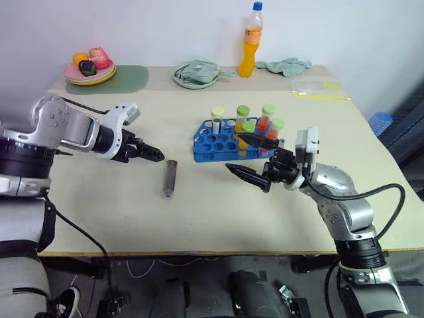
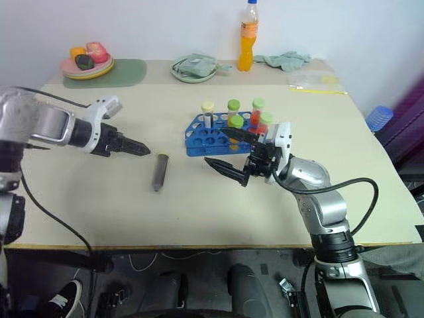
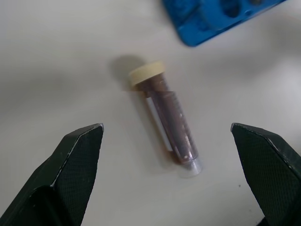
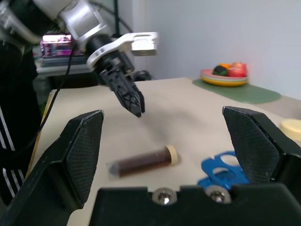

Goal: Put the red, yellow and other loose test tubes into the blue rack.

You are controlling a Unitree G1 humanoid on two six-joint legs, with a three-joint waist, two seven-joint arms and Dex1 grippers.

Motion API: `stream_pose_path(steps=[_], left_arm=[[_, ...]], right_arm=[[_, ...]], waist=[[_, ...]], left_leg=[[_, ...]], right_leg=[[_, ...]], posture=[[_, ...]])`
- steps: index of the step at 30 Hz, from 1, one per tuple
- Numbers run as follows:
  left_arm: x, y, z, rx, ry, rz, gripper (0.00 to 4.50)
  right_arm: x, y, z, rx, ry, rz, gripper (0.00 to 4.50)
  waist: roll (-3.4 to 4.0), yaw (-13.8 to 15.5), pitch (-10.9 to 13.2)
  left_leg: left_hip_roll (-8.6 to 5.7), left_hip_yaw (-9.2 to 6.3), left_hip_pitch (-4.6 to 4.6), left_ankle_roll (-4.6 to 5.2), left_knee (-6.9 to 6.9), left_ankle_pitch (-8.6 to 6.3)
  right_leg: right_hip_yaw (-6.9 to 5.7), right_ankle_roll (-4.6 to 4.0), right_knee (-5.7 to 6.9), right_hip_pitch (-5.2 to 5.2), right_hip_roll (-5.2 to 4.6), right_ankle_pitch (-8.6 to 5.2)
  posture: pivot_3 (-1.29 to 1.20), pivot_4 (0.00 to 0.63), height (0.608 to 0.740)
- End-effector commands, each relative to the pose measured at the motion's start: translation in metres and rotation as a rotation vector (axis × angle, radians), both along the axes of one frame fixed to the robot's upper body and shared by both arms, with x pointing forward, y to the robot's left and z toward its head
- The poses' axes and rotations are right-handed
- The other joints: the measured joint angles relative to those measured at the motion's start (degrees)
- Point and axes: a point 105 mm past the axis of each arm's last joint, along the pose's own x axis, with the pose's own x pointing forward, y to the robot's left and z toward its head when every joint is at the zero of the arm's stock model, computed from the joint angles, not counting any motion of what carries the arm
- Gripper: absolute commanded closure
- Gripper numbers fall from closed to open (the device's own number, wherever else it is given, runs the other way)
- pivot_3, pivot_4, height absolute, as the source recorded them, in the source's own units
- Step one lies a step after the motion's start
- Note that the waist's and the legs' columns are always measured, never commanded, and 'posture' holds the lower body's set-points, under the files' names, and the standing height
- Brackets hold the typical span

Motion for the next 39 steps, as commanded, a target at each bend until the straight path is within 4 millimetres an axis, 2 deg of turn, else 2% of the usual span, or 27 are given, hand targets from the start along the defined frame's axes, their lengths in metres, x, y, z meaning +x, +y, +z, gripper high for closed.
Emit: stream_pose_path(steps=[1, 7, 12, 20, 23, 29, 32, 37, 38, 39], left_arm=[[0.006, -0.012, -0.005, 0.013, 0.093, -0.007, 0.0], [0.015, -0.02, -0.01, 0.034, 0.157, 0.018, 0.0], [0.013, -0.024, -0.022, 0.097, 0.17, -0.021, 0.0], [0.011, -0.039, -0.048, 0.114, 0.246, -0.042, 0.0], [0.008, -0.045, -0.052, 0.091, 0.263, -0.064, 0.0], [0.009, -0.044, -0.062, 0.107, 0.264, -0.042, 0.0], [0.01, -0.044, -0.065, 0.109, 0.27, -0.025, 0.83], [0.012, -0.047, -0.068, 0.105, 0.259, -0.015, 3.34], [0.013, -0.049, -0.067, 0.1, 0.247, -0.015, 3.64], [0.013, -0.05, -0.066, 0.092, 0.241, -0.015, 3.68]], right_arm=[[-0.002, 0.004, 0.01, 0.011, -0.053, -0.001, 0.02], [-0.001, 0.003, 0.012, 0.006, -0.057, -0.019, 0.02], [-0.002, 0.001, 0.012, 0.01, -0.053, -0.031, 0.02], [-0.001, 0.003, 0.012, 0.016, -0.052, -0.038, 0.02], [-0.001, 0.004, 0.011, 0.015, -0.048, -0.037, 0.02], [-0.002, 0.005, 0.012, 0.015, -0.044, -0.043, 0.02], [0.0, 0.004, 0.014, 0.015, -0.043, -0.051, 0.0], [0.0, 0.003, 0.015, 0.012, -0.045, -0.055, 0.0], [0.0, 0.002, 0.014, 0.008, -0.043, -0.058, 0.0], [0.001, 0.002, 0.013, 0.006, -0.042, -0.061, 0.0]], waist=[[0.0, 0.13, 0.0], [-0.01, -0.48, 0.02], [0.0, -0.39, 0.03], [-0.02, -0.16, 0.04], [-0.02, -0.42, 0.04], [-0.02, -0.31, 0.04], [-0.02, -0.21, 0.04], [-0.02, -0.21, 0.04], [-0.02, -0.22, 0.04], [-0.02, -0.24, 0.04]], left_leg=[[-0.01, 0.0, -0.02, 0.0, 0.0, 0.0], [-0.01, 0.01, -0.06, 0.0, 0.0, 0.0], [0.02, 0.0, -0.05, 0.0, -0.03, 0.0], [-0.01, 0.02, -0.09, 0.0, 0.01, 0.0], [0.0, 0.01, -0.08, 0.0, 0.01, 0.0], [0.0, 0.0, -0.07, 0.0, 0.01, 0.0], [0.0, 0.0, -0.06, 0.0, 0.01, 0.0], [-0.01, 0.0, -0.07, 0.0, 0.02, 0.0], [-0.01, 0.0, -0.07, 0.0, 0.02, 0.0], [-0.01, 0.01, -0.06, 0.0, 0.02, 0.0]], right_leg=[[0.0, 0.0, -0.01, 0.01, 0.0, 0.0], [0.01, 0.01, 0.0, -0.06, 0.04, -0.01], [0.05, 0.0, 0.03, -0.11, 0.1, -0.01], [0.06, 0.03, -0.02, -0.06, 0.03, -0.02], [0.06, 0.03, 0.02, -0.08, 0.04, -0.02], [0.06, 0.03, 0.02, -0.08, 0.04, -0.02], [0.05, 0.03, 0.02, -0.06, 0.04, -0.02], [0.05, 0.03, 0.01, -0.06, 0.02, -0.02], [0.05, 0.03, 0.02, -0.06, 0.02, -0.02], [0.06, 0.03, 0.02, -0.05, 0.02, -0.02]], posture=[[0.0, 0.15, 0.74], [0.0, 0.15, 0.74], [0.0, 0.15, 0.74], [0.0, 0.15, 0.74], [0.0, 0.15, 0.74], [0.0, 0.15, 0.74], [0.0, 0.15, 0.74], [0.0, 0.15, 0.74], [0.0, 0.15, 0.74], [0.0, 0.15, 0.74]])
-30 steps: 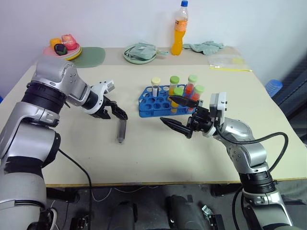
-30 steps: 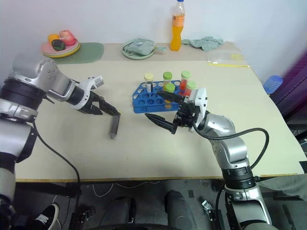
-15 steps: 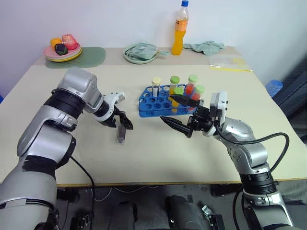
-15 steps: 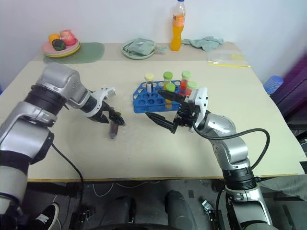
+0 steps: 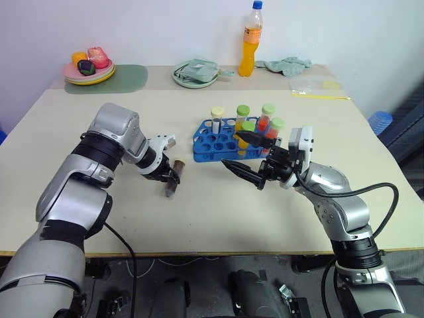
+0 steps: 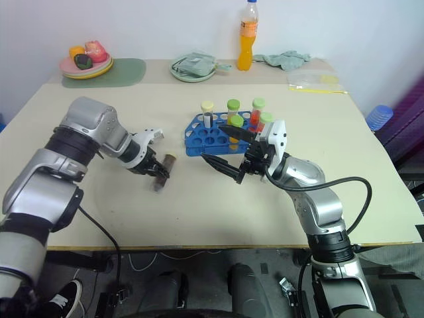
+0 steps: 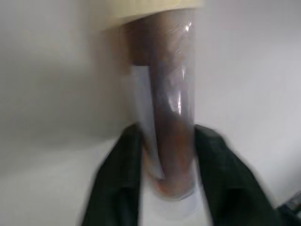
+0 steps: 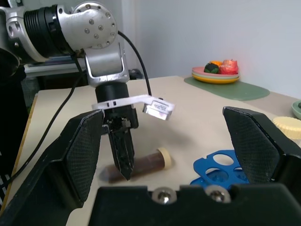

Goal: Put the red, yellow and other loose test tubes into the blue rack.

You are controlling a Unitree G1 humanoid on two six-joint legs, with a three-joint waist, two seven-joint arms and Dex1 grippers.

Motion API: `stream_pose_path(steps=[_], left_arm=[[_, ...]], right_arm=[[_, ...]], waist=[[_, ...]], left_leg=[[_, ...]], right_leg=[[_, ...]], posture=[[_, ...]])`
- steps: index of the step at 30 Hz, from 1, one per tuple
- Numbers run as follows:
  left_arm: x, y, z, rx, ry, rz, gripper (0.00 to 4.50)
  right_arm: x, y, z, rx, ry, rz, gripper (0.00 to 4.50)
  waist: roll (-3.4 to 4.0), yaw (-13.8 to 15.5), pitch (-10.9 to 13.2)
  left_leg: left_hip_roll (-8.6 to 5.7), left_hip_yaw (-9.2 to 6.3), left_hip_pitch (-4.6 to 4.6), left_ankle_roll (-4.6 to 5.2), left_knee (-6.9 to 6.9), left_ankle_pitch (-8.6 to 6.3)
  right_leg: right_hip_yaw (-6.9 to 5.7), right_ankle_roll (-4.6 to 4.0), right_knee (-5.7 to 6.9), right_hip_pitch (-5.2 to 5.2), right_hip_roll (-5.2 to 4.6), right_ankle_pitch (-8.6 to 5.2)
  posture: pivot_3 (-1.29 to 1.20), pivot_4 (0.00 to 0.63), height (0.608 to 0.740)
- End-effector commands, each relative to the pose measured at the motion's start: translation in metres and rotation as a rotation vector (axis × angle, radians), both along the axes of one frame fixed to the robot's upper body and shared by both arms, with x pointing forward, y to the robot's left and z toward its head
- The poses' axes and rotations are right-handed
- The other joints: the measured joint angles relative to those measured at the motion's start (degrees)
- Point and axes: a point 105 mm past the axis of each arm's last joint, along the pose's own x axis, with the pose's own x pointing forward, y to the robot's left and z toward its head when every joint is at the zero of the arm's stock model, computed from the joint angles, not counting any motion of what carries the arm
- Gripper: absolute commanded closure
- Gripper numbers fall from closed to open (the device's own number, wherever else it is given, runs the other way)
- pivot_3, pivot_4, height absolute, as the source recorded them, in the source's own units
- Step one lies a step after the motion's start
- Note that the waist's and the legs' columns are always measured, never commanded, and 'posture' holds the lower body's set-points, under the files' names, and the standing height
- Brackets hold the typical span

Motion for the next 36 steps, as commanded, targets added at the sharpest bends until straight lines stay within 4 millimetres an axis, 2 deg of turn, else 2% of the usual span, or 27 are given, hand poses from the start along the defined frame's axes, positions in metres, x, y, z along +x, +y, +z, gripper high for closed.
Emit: stream_pose_path(steps=[1, 7, 10, 13, 15, 19, 21, 22, 24, 28, 30, 36], left_arm=[[0.005, 0.001, 0.01, -0.017, -0.054, 0.02, 3.68], [0.019, 0.009, 0.036, -0.049, -0.268, 0.093, 3.68], [0.021, 0.019, 0.055, -0.055, -0.554, 0.083, 3.68], [0.01, 0.011, 0.074, -0.225, -0.866, 0.069, 3.68], [0.001, 0.002, 0.091, -0.421, -1.04, 0.112, 3.68], [-0.02, -0.012, 0.101, -0.521, -1.266, 0.016, 3.68], [-0.022, -0.017, 0.097, -0.554, -1.328, -0.033, 3.68], [-0.019, -0.022, 0.087, -0.487, -1.363, -0.116, 3.68], [-0.007, -0.028, 0.08, -0.366, -1.484, -0.198, 3.68], [0.01, -0.047, 0.08, -0.261, -1.623, -0.331, 3.68], [0.017, -0.052, 0.079, -0.288, -1.654, -0.308, 3.68], [0.022, -0.074, 0.055, -0.31, -1.688, -0.386, 3.68]], right_arm=[[-0.004, -0.001, 0.013, 0.003, -0.061, 0.002, 0.0], [-0.003, -0.005, 0.01, 0.0, -0.063, -0.012, 0.0], [-0.004, -0.008, 0.009, 0.0, -0.068, -0.027, 0.0], [-0.004, -0.011, 0.009, -0.003, -0.072, -0.039, 0.0], [-0.004, -0.014, 0.01, -0.006, -0.076, -0.049, 0.0], [-0.001, -0.018, 0.012, -0.003, -0.072, -0.057, 0.0], [0.001, -0.017, 0.015, -0.001, -0.072, -0.052, 0.0], [0.003, -0.016, 0.016, -0.003, -0.074, -0.049, 0.0], [0.005, -0.016, 0.017, -0.004, -0.078, -0.044, 0.0], [0.008, -0.018, 0.018, -0.007, -0.082, -0.053, 0.0], [0.008, -0.021, 0.018, -0.01, -0.085, -0.063, 0.0], [0.004, -0.025, 0.017, -0.008, -0.084, -0.086, 0.0]], waist=[[0.0, -0.02, 0.0], [0.0, -0.11, 0.0], [0.02, -0.17, -0.01], [0.05, 0.09, -0.04], [0.06, 0.37, -0.04], [-0.02, 1.58, -0.03], [-0.02, 1.73, -0.03], [-0.01, 1.7, -0.04], [0.02, 1.7, -0.05], [0.0, 1.73, -0.04], [0.0, 1.71, -0.04], [0.01, 1.55, -0.05]], left_leg=[[0.0, 0.0, 0.0, 0.0, 0.0, 0.0], [0.02, -0.01, 0.01, 0.0, -0.01, 0.0], [0.03, 0.02, 0.05, -0.02, -0.02, 0.0], [0.08, -0.02, 0.05, -0.23, -0.06, 0.1], [0.09, -0.01, 0.06, -0.42, -0.1, 0.18], [0.01, 0.13, 0.03, -0.77, -0.11, 0.37], [-0.02, 0.14, 0.07, -0.78, -0.1, 0.38], [-0.06, 0.14, 0.07, -0.78, -0.1, 0.38], [-0.1, 0.17, 0.1, -0.77, -0.1, 0.38], [-0.1, 0.14, 0.05, -0.74, -0.09, 0.38], [-0.1, 0.13, 0.03, -0.71, -0.09, 0.36], [-0.07, 0.14, 0.06, -0.43, -0.06, 0.21]], right_leg=[[0.0, 0.0, 0.0, 0.0, 0.0, 0.0], [0.0, 0.0, 0.02, -0.02, 0.01, 0.0], [0.03, 0.01, 0.04, -0.01, -0.05, 0.01], [0.06, 0.0, 0.08, -0.04, -0.15, 0.02], [0.07, 0.0, 0.06, -0.06, -0.27, 0.04], [0.0, -0.11, -0.08, 0.02, -0.35, 0.11], [0.01, -0.23, -0.13, 0.1, -0.35, 0.04], [0.01, -0.28, -0.14, 0.12, -0.35, 0.02], [0.03, -0.3, -0.17, 0.14, -0.3, 0.01], [0.04, -0.25, -0.21, 0.14, -0.23, 0.03], [0.04, -0.12, -0.23, 0.14, -0.22, 0.1], [0.04, -0.02, -0.2, 0.14, -0.18, 0.13]], posture=[[0.0, 0.15, 0.74], [0.0, 0.15, 0.74], [0.0, 0.15, 0.74], [0.0, 0.15, 0.74], [0.0, 0.15, 0.74], [0.0, 0.15, 0.74], [0.0, 0.15, 0.74], [0.0, 0.15, 0.74], [0.0, 0.15, 0.74], [0.0, 0.15, 0.74], [0.0, 0.15, 0.74], [0.0, 0.15, 0.74]])
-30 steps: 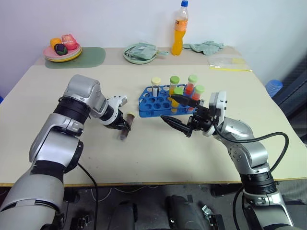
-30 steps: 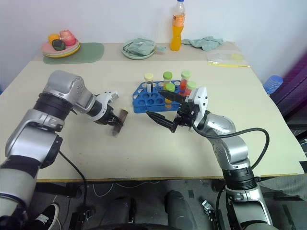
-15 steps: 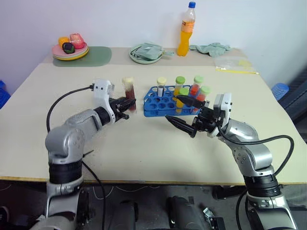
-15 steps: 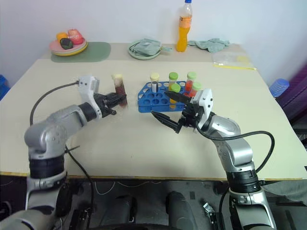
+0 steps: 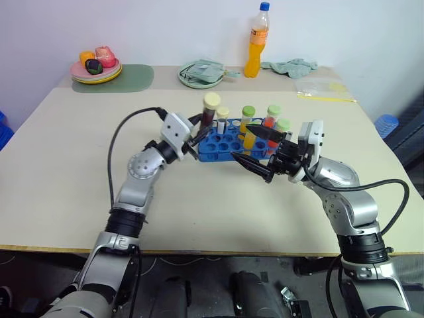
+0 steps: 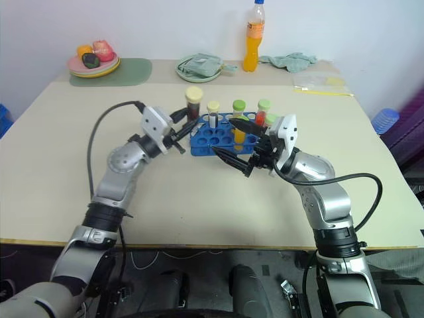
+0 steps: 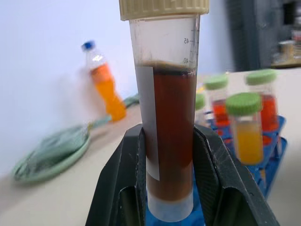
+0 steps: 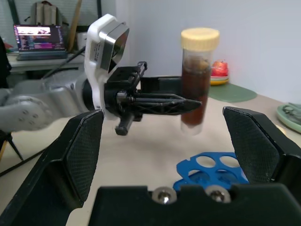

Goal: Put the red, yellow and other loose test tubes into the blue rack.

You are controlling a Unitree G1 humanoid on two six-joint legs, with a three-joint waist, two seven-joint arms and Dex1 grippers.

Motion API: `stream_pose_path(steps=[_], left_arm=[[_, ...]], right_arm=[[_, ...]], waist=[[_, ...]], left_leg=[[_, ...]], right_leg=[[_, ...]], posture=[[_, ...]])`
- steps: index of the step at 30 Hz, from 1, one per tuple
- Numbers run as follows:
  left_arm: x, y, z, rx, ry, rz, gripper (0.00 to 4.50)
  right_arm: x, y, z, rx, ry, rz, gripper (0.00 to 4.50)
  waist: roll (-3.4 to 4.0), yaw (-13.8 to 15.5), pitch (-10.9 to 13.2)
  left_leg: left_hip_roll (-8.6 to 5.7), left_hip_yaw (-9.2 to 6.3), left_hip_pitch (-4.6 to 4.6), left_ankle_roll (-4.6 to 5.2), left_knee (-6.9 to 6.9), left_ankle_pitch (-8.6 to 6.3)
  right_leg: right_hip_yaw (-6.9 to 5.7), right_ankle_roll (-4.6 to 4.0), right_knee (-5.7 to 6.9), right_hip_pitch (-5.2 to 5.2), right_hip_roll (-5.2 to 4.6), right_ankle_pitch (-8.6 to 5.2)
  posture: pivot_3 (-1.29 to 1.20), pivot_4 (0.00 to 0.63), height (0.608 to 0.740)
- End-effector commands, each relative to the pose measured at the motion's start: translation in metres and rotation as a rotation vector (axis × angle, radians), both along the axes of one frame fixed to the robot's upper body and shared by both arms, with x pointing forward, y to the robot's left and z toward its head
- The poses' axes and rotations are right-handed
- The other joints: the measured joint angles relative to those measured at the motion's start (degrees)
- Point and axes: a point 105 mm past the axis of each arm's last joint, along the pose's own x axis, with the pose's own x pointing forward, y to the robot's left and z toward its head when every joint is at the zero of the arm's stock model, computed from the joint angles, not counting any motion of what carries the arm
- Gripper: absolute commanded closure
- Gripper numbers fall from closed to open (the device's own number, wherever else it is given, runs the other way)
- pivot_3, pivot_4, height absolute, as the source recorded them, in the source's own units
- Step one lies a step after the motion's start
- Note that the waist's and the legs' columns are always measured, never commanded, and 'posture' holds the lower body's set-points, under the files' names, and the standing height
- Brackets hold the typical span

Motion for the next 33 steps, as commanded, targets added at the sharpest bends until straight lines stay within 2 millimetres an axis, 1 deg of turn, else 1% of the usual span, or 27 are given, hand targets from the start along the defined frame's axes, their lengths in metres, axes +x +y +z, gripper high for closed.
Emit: stream_pose_path(steps=[1, 4, 7, 13, 14, 17, 18, 19, 22, 24, 28, 31, 33], left_arm=[[0.0, -0.009, -0.003, 0.007, -0.051, -0.03, 3.68], [-0.001, -0.016, -0.02, 0.05, -0.043, -0.049, 3.68], [0.002, -0.021, -0.028, 0.088, -0.055, -0.04, 3.68], [0.009, -0.035, -0.026, 0.127, -0.116, -0.02, 3.68], [0.008, -0.037, -0.024, 0.112, -0.115, -0.033, 3.68], [0.008, -0.039, -0.016, 0.088, -0.14, -0.035, 3.68], [0.009, -0.038, -0.016, 0.085, -0.136, -0.027, 3.68], [0.01, -0.037, -0.017, 0.082, -0.132, -0.022, 3.68], [0.011, -0.038, -0.028, 0.103, -0.11, -0.019, 3.68], [0.01, -0.044, -0.033, 0.149, -0.124, -0.041, 3.68], [0.012, -0.045, -0.031, 0.142, -0.126, -0.033, 3.68], [0.014, -0.042, -0.037, 0.157, -0.112, -0.012, 3.68], [0.016, -0.04, -0.039, 0.121, -0.079, -0.006, 3.68]], right_arm=[[-0.005, -0.006, 0.014, 0.006, -0.065, -0.026, 0.0], [-0.005, -0.011, 0.013, 0.003, -0.065, -0.05, 0.0], [-0.007, -0.014, 0.012, 0.0, -0.06, -0.062, 0.0], [-0.008, -0.016, 0.012, -0.005, -0.053, -0.073, 0.0], [-0.007, -0.016, 0.013, -0.005, -0.053, -0.075, 0.0], [-0.007, -0.016, 0.014, -0.005, -0.054, -0.079, 0.0], [-0.007, -0.017, 0.013, -0.007, -0.053, -0.084, 0.0], [-0.007, -0.018, 0.013, -0.009, -0.053, -0.087, 0.0], [-0.007, -0.018, 0.012, -0.011, -0.05, -0.092, 0.0], [-0.008, -0.017, 0.012, -0.01, -0.05, -0.093, 0.0], [-0.008, -0.018, 0.013, -0.013, -0.051, -0.102, 0.0], [-0.008, -0.02, 0.014, -0.015, -0.054, -0.11, 0.0], [-0.008, -0.02, 0.014, -0.015, -0.055, -0.112, 0.0]], waist=[[0.0, -0.13, 0.0], [0.0, -0.09, 0.0], [0.0, 0.03, 0.0], [0.0, 0.11, 0.0], [0.0, 0.09, 0.0], [0.0, -0.05, 0.0], [0.0, -0.05, 0.0], [0.0, -0.05, 0.0], [0.0, 0.03, 0.0], [0.0, 0.05, 0.0], [0.0, 0.07, 0.0], [0.0, 0.04, 0.0], [0.0, -0.05, 0.0]], left_leg=[[0.01, 0.0, -0.01, 0.01, 0.0, 0.0], [0.04, -0.01, 0.0, 0.02, 0.02, -0.01], [0.04, -0.01, -0.01, 0.02, 0.03, -0.01], [0.03, -0.01, -0.02, 0.03, 0.06, -0.02], [0.03, -0.01, -0.02, 0.05, 0.06, -0.02], [0.05, -0.02, -0.01, 0.08, 0.06, -0.05], [0.06, -0.02, -0.01, 0.08, 0.06, -0.05], [0.06, -0.02, -0.01, 0.09, 0.06, -0.05], [0.06, -0.02, -0.01, 0.09, 0.06, -0.05], [0.06, -0.02, -0.01, 0.09, 0.06, -0.05], [0.06, -0.03, -0.01, 0.09, 0.06, -0.05], [0.06, -0.02, -0.01, 0.09, 0.06, -0.05], [0.06, -0.03, 0.0, 0.1, 0.06, -0.05]], right_leg=[[0.0, 0.01, 0.01, -0.01, 0.02, 0.0], [0.0, 0.03, 0.04, -0.03, 0.06, 0.02], [0.0, 0.04, 0.03, -0.02, 0.07, 0.02], [0.0, 0.06, 0.02, 0.0, 0.07, 0.03], [0.0, 0.07, 0.02, 0.0, 0.08, 0.02], [0.0, 0.07, 0.03, -0.01, 0.11, 0.02], [0.0, 0.07, 0.03, -0.01, 0.12, 0.02], [0.0, 0.07, 0.03, -0.01, 0.13, 0.02], [0.0, 0.07, 0.03, 0.0, 0.13, 0.02], [0.0, 0.07, 0.02, 0.0, 0.13, 0.02], [0.0, 0.07, 0.02, 0.0, 0.13, 0.02], [0.0, 0.07, 0.02, 0.0, 0.13, 0.02], [0.0, 0.08, 0.02, 0.0, 0.14, 0.02]], posture=[[0.0, 0.15, 0.74], [0.0, 0.15, 0.74], [0.0, 0.15, 0.74], [0.0, 0.15, 0.74], [0.0, 0.15, 0.74], [0.0, 0.15, 0.74], [0.0, 0.15, 0.74], [0.0, 0.15, 0.74], [0.0, 0.15, 0.74], [0.0, 0.15, 0.74], [0.0, 0.15, 0.74], [0.0, 0.15, 0.74], [0.0, 0.15, 0.74]])
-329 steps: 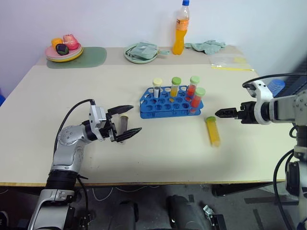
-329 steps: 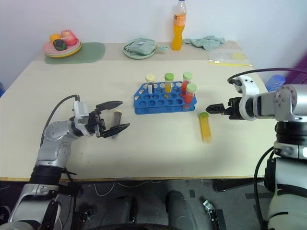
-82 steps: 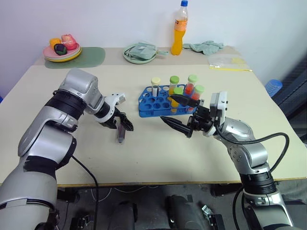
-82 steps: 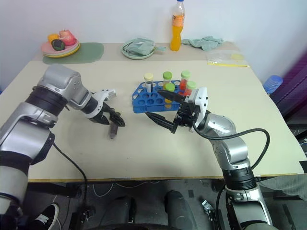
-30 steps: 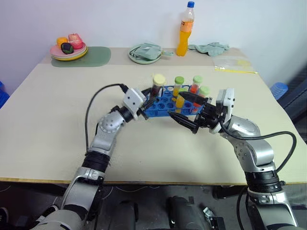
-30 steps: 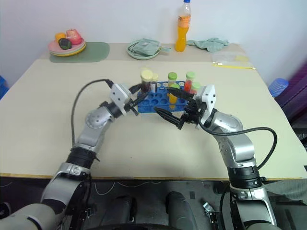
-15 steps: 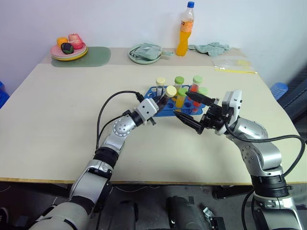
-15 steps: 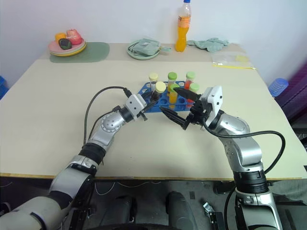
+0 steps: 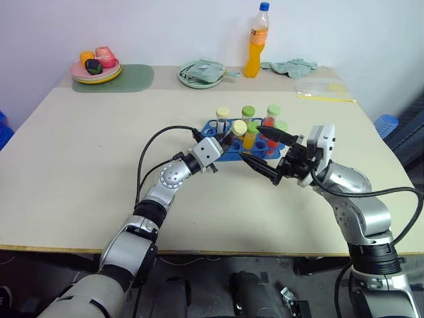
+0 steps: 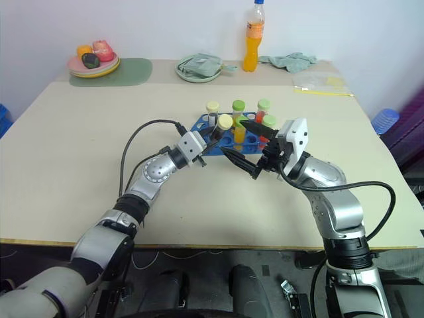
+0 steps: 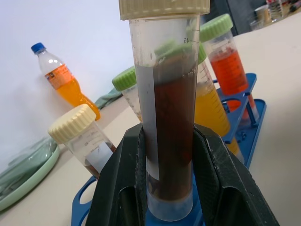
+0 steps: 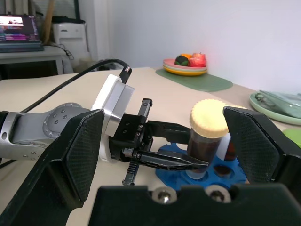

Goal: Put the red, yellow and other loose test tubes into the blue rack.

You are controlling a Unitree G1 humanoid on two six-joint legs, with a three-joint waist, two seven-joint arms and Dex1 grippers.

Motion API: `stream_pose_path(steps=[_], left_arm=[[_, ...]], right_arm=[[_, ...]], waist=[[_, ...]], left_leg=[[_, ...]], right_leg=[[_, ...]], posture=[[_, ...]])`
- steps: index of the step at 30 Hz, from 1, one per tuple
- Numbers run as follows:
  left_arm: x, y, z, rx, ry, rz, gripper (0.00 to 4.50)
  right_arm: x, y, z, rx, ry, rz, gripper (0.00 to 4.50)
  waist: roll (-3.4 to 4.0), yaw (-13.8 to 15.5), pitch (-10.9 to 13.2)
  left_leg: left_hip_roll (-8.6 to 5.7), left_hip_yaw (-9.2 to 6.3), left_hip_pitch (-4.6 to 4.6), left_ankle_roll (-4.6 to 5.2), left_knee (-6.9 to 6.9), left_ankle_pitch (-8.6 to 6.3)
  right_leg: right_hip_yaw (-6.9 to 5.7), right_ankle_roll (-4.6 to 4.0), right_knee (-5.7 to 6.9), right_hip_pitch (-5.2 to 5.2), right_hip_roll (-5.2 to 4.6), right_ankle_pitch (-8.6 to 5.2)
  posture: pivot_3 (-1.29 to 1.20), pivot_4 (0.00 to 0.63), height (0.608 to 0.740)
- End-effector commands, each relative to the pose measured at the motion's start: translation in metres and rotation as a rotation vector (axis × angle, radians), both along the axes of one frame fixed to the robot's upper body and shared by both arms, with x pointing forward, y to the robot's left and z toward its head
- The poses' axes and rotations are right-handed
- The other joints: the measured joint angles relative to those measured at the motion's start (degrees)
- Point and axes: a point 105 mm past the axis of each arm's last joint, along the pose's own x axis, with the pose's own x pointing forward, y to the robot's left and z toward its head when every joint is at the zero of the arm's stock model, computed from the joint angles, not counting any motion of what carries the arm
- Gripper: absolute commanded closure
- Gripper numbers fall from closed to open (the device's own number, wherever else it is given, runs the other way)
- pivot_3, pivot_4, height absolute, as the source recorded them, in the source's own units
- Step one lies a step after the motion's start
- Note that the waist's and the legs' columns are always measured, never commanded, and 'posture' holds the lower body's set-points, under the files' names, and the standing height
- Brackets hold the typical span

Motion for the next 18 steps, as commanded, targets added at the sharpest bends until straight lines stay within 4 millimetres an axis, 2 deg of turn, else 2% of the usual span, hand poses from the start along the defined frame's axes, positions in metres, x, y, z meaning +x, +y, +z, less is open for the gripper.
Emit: stream_pose_path(steps=[1, 7, 13, 18], left_arm=[[0.004, 0.001, 0.005, -0.072, 0.025, 0.014, 3.68], [0.005, 0.001, 0.0, -0.126, 0.084, 0.023, 3.68], [0.007, 0.007, -0.001, -0.288, 0.212, 0.029, 3.68], [0.0, 0.01, -0.007, -0.324, 0.267, 0.017, 3.68]], right_arm=[[-0.005, -0.003, 0.013, 0.002, -0.053, -0.01, 0.0], [-0.004, -0.002, 0.013, 0.001, -0.053, -0.012, 0.0], [-0.004, -0.002, 0.012, -0.007, -0.056, -0.015, 0.0], [-0.002, -0.002, 0.012, -0.009, -0.058, -0.018, 0.0]], waist=[[0.0, -0.06, 0.0], [0.0, 0.0, 0.0], [0.0, 0.02, 0.0], [0.0, -0.26, 0.0]], left_leg=[[0.0, 0.0, 0.0, 0.0, 0.0, 0.0], [0.01, 0.0, 0.0, 0.01, 0.0, 0.0], [0.0, 0.0, 0.0, 0.01, 0.0, 0.0], [0.02, -0.01, 0.02, 0.01, 0.0, -0.01]], right_leg=[[0.0, 0.0, 0.0, 0.0, 0.01, 0.0], [0.0, 0.0, 0.0, 0.0, 0.01, 0.0], [0.0, 0.0, 0.0, 0.01, 0.01, 0.0], [0.01, 0.0, 0.01, 0.0, 0.03, 0.0]], posture=[[0.0, 0.15, 0.74], [0.0, 0.15, 0.74], [0.0, 0.15, 0.74], [0.0, 0.15, 0.74]])
